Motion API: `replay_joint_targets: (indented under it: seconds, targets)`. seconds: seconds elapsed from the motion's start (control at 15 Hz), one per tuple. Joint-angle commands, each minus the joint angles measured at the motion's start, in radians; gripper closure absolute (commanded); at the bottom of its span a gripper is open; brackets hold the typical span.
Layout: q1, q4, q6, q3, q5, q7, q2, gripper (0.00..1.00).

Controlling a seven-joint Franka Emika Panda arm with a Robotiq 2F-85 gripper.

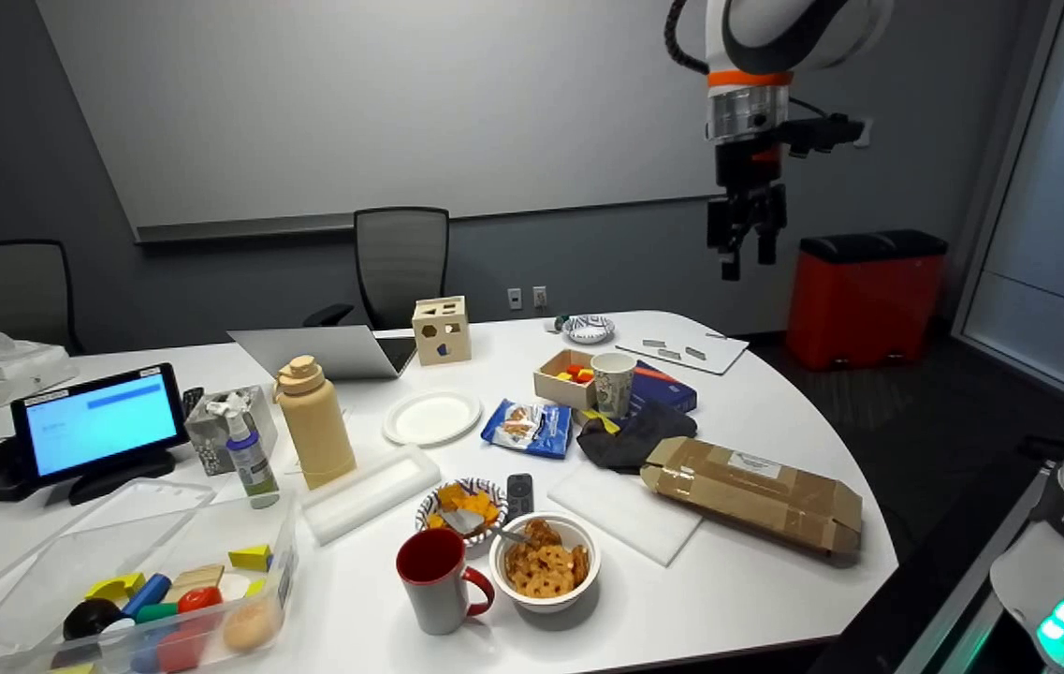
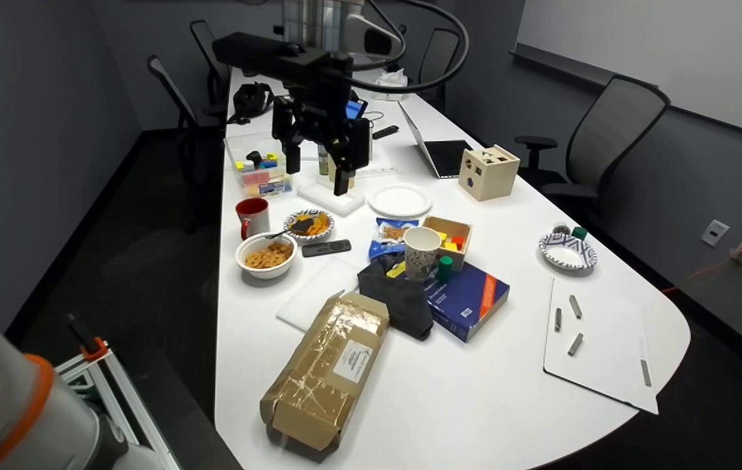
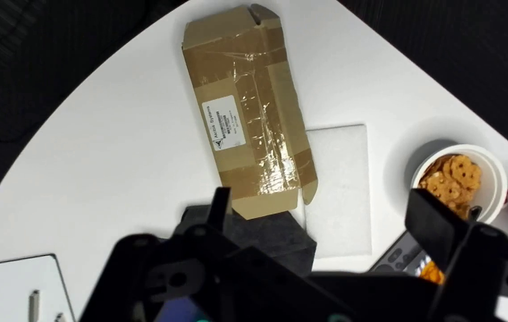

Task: Use the spatula to stir in the bowl

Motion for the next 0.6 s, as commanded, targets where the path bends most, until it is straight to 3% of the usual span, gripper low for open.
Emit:
replay_joint_targets:
  seconds: [0.0, 0.53]
  targets:
    - [0.052, 0.172, -0.042, 0.029, 0.006, -0.072, 0.257, 0.00]
    - [0.148, 0.502, -0.106, 0.154, -0.082, -0.151, 0.723, 0.00]
